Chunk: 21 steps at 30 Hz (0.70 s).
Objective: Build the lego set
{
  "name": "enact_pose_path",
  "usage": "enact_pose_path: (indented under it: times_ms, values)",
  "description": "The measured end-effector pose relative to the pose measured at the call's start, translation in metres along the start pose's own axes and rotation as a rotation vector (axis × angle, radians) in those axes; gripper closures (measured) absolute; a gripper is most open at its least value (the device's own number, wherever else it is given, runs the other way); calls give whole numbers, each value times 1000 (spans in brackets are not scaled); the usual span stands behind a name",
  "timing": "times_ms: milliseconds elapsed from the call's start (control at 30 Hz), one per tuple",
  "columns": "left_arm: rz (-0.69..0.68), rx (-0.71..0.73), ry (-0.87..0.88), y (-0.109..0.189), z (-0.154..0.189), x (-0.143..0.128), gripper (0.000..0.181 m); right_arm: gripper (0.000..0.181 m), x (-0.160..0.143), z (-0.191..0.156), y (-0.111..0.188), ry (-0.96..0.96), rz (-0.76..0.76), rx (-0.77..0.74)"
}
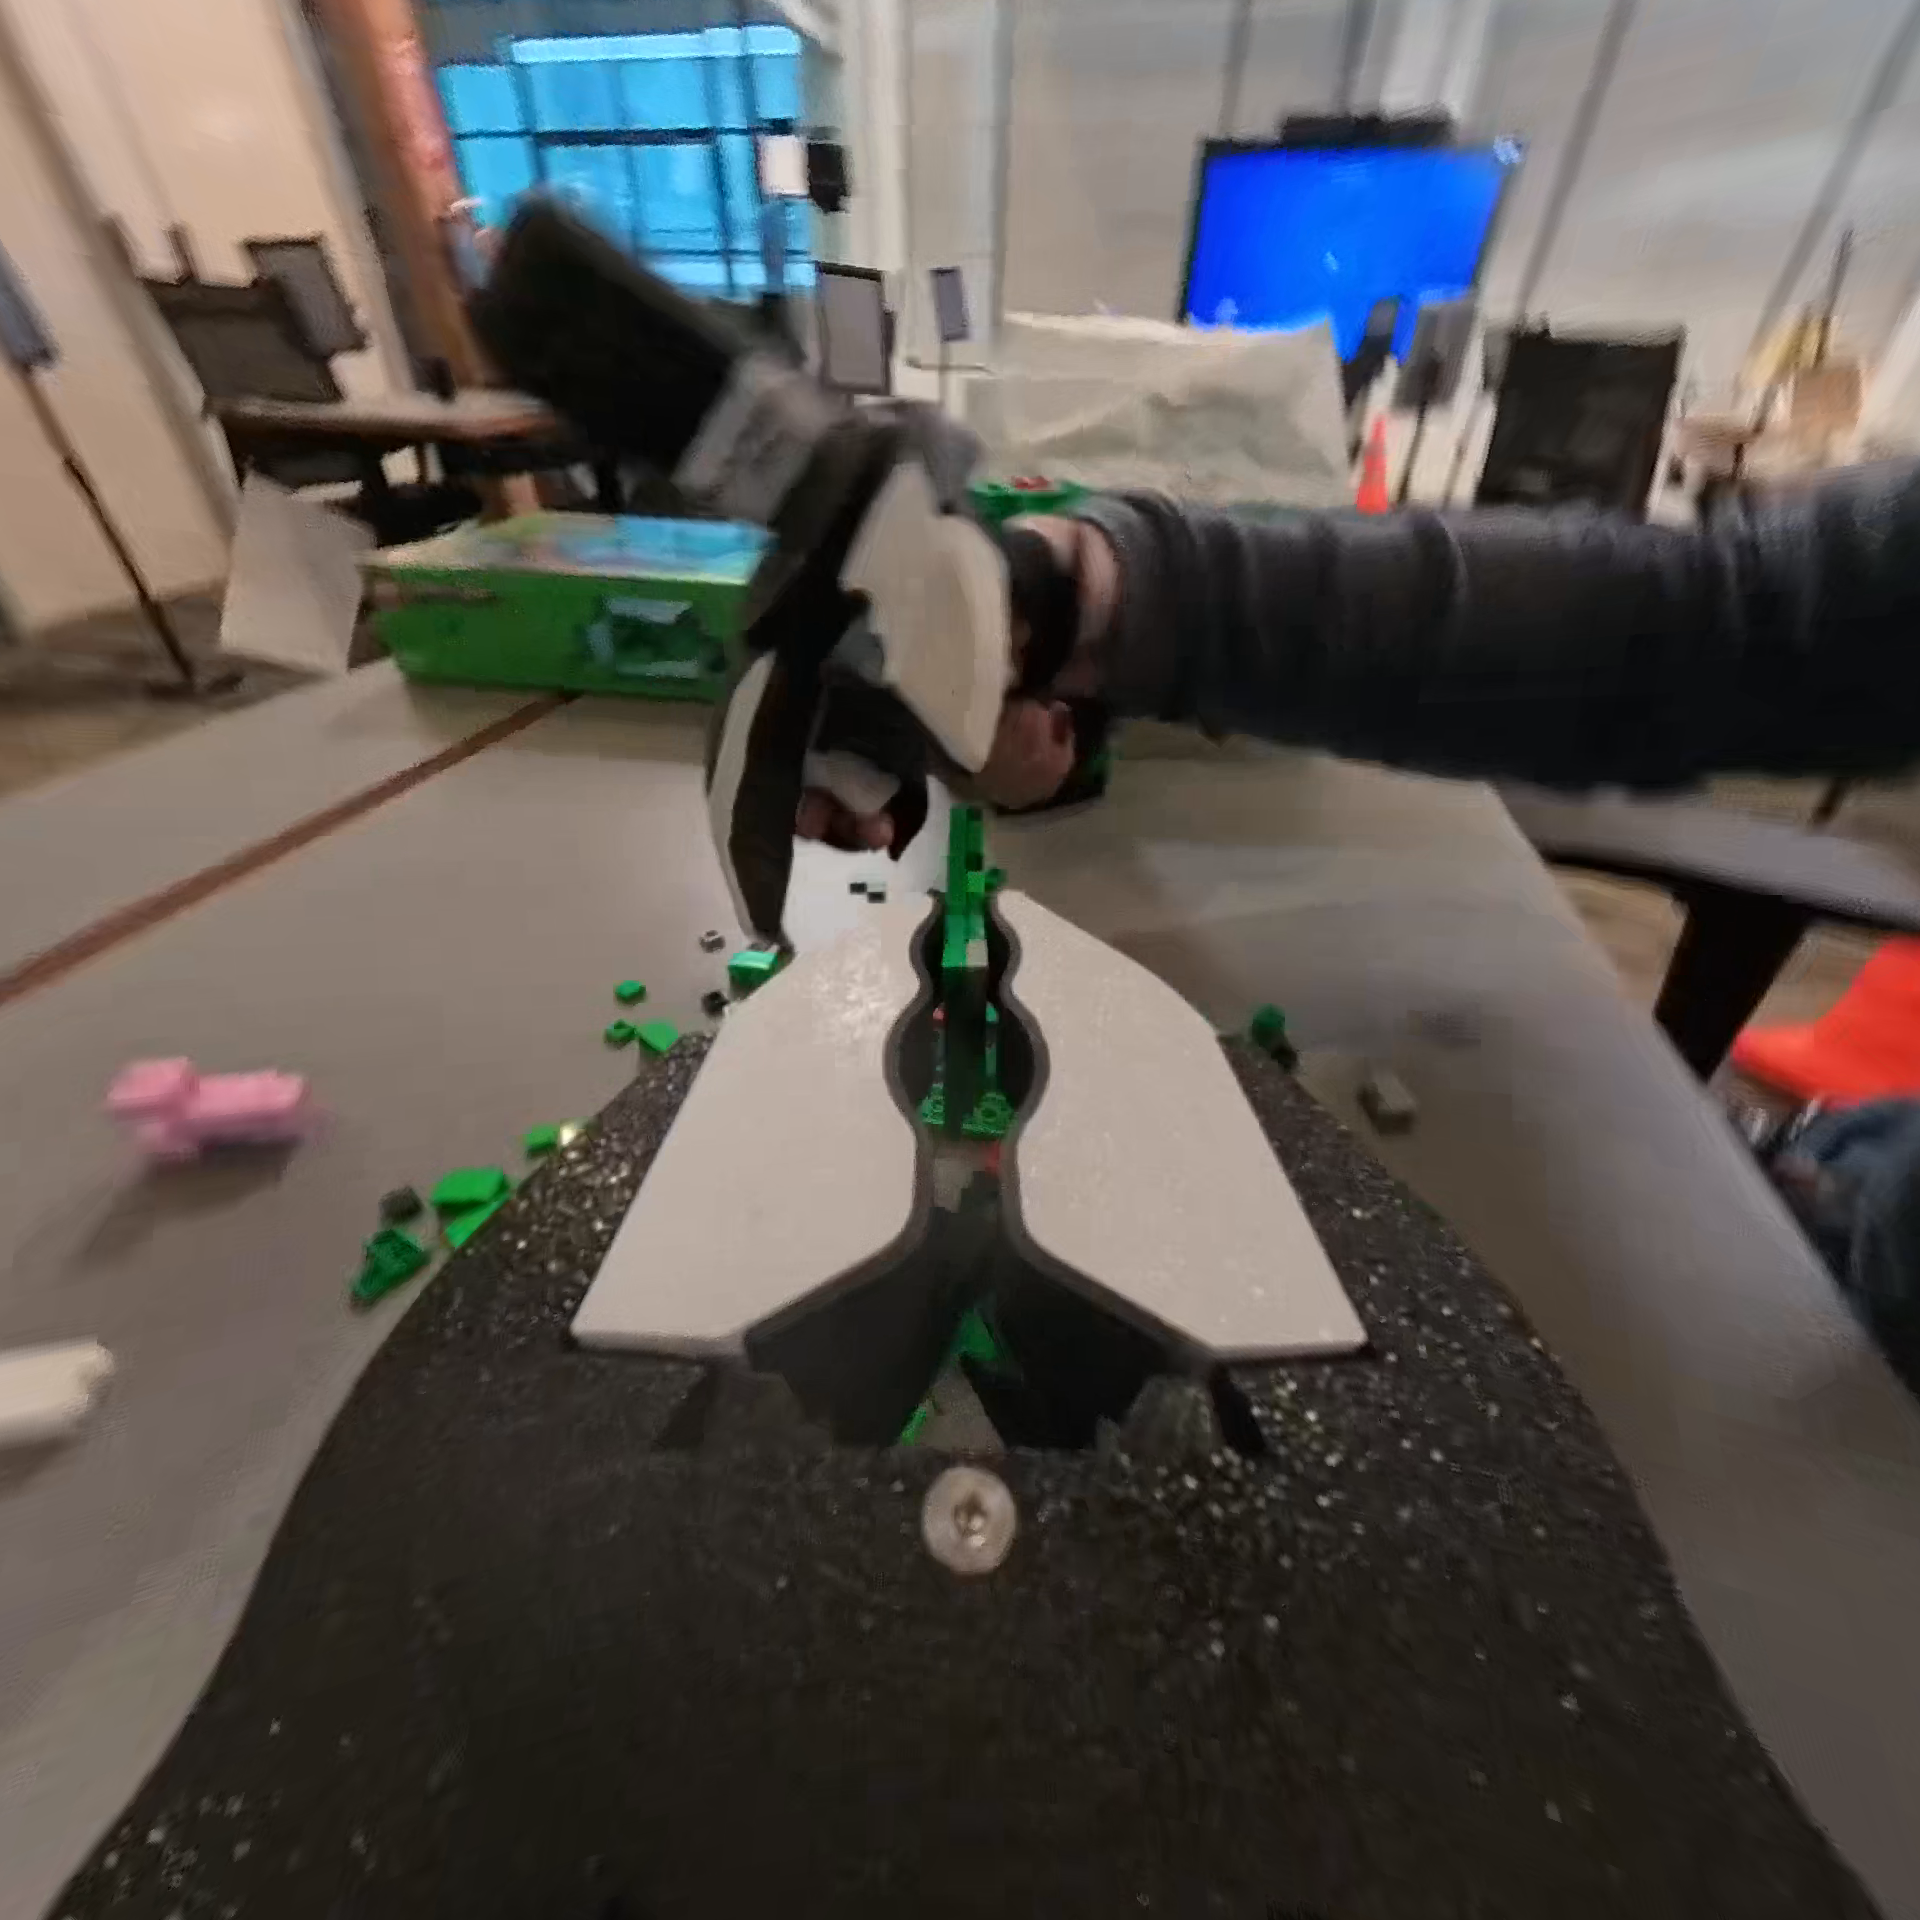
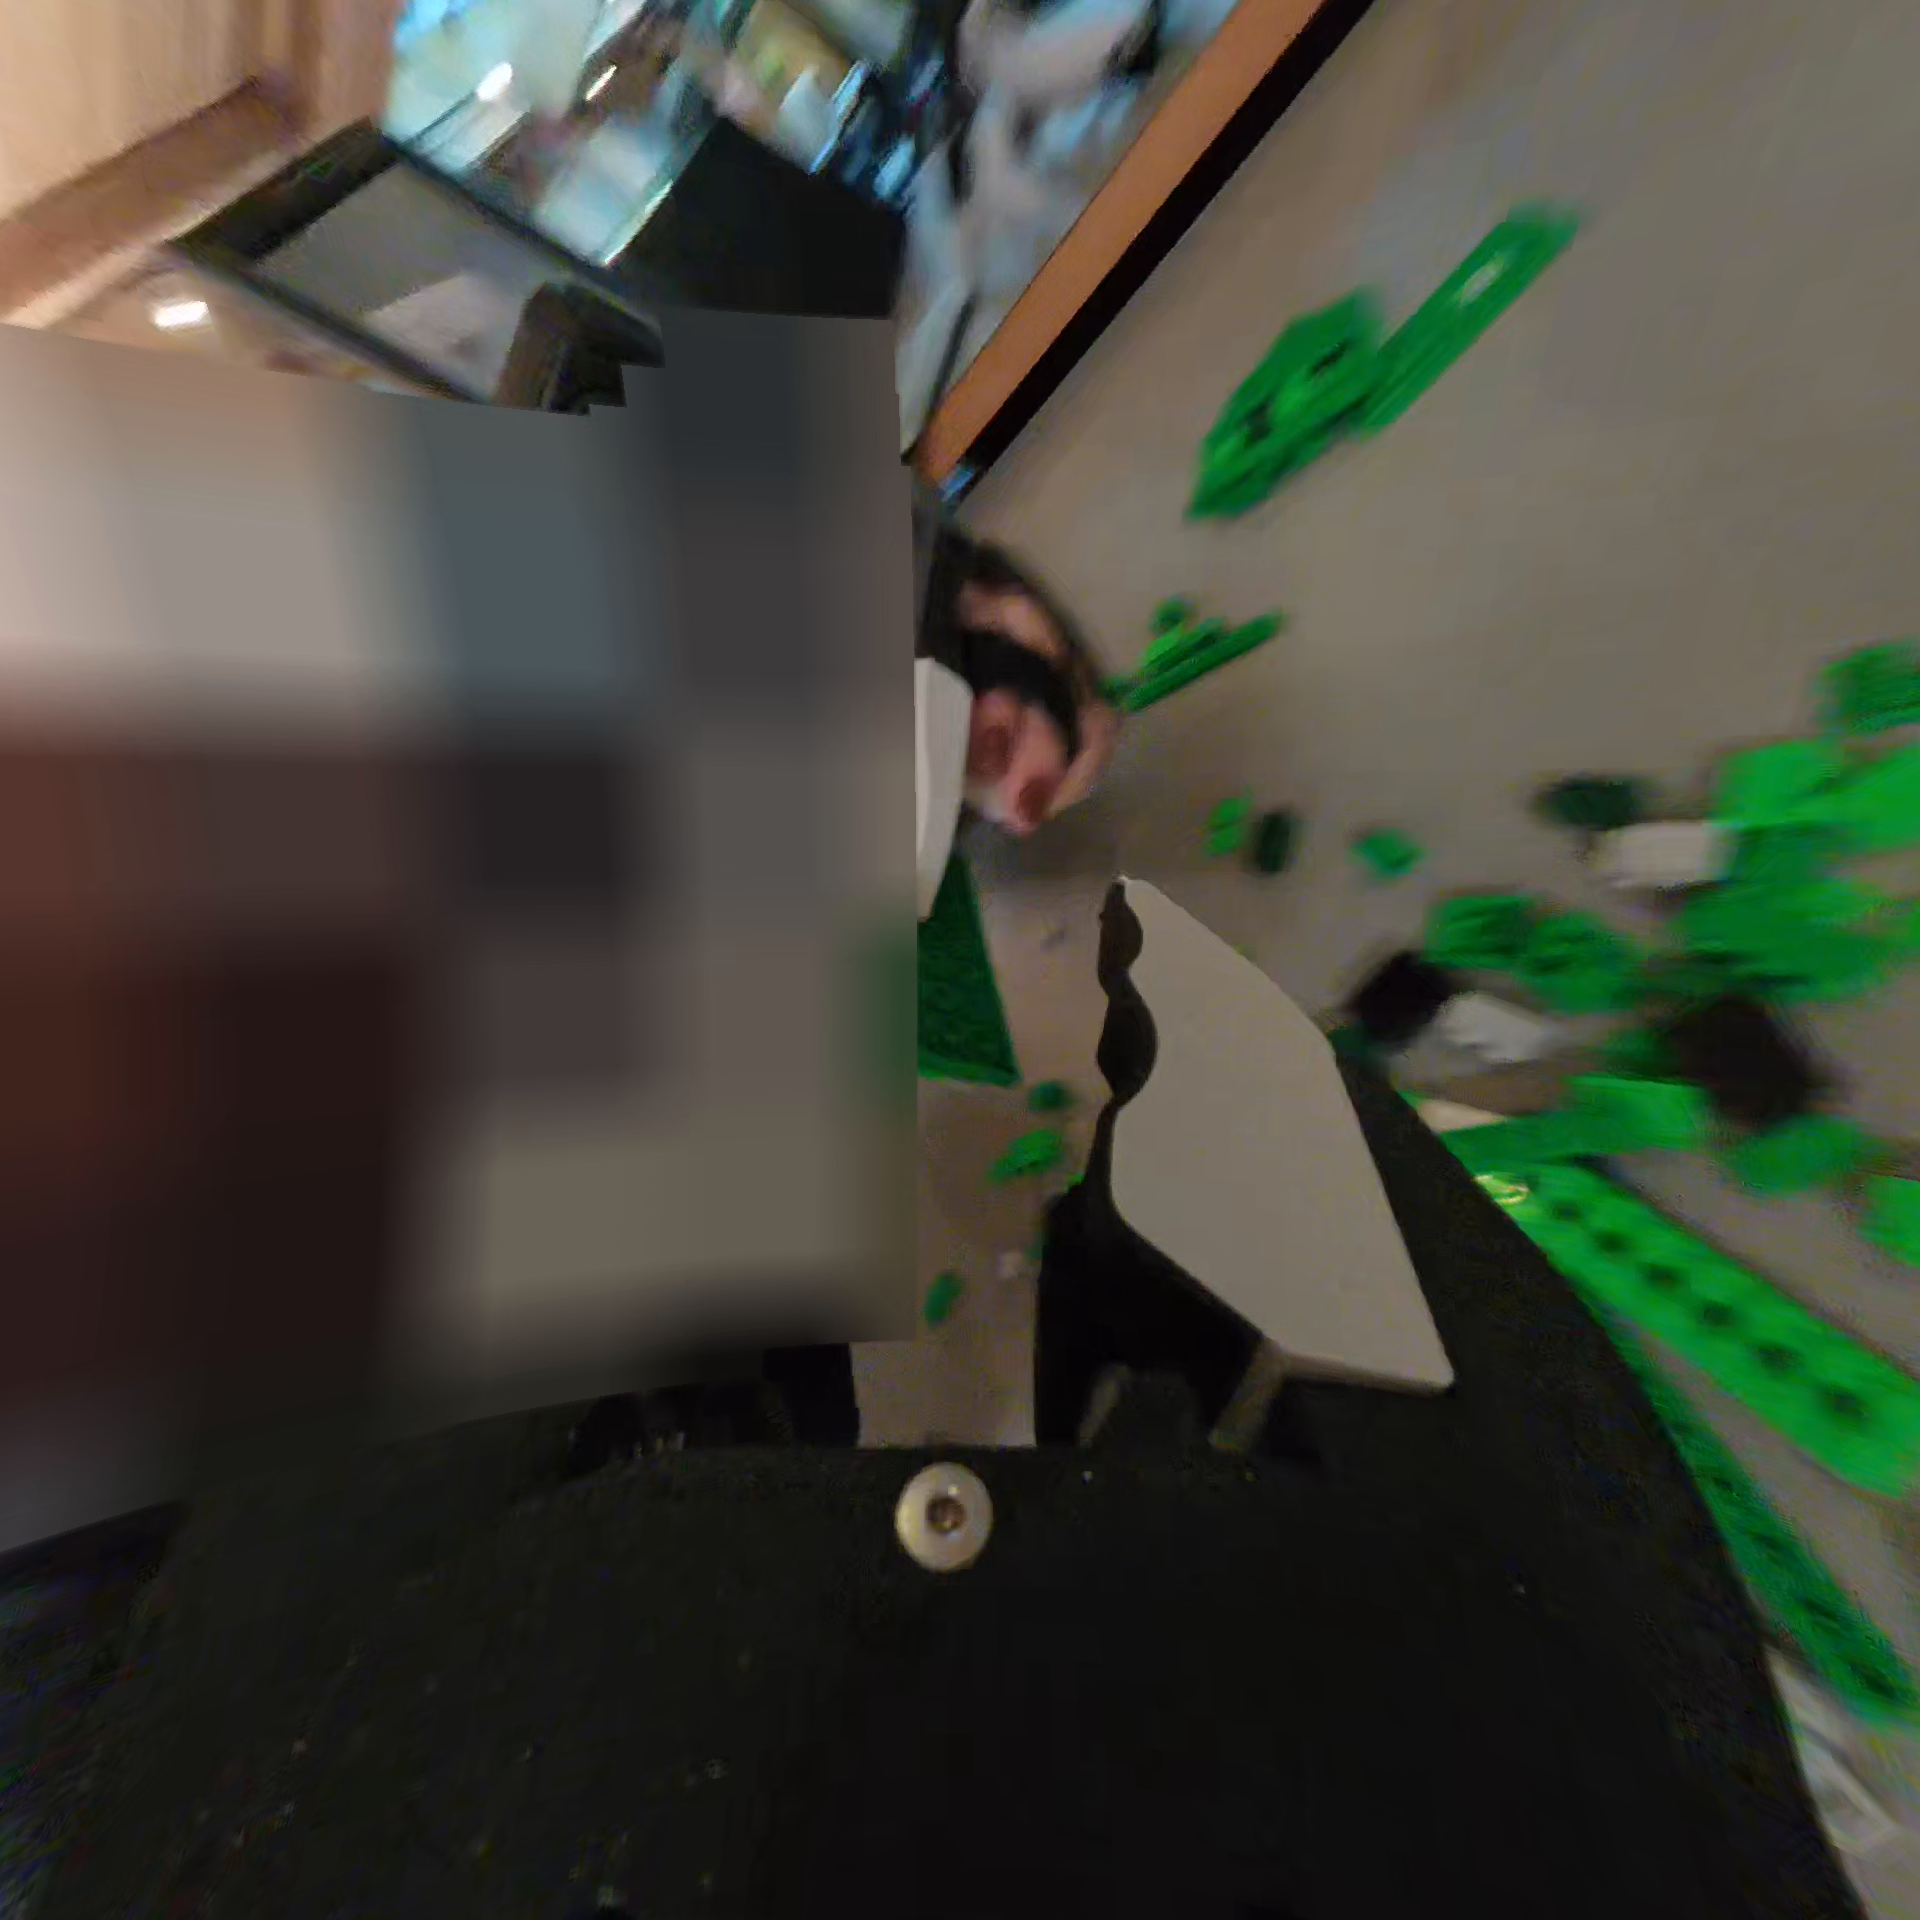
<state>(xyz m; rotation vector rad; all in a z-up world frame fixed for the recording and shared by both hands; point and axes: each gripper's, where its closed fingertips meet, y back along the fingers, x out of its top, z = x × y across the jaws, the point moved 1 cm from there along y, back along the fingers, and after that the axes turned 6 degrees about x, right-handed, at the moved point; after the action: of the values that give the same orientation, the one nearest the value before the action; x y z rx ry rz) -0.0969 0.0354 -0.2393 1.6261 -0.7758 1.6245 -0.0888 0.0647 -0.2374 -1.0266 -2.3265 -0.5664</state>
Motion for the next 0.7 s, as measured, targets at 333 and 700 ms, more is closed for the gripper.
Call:
enact_pose_path:
  times_ms: [333, 700]
  values:
    - [188, -95, 637, 2, -21, 7, 176, 128, -13, 3, 6, 569, 309, -643]
    - [-24, -278, 477, -14, 25, -9, 149, 174, -45, -9, -6, 450, 139, -350]
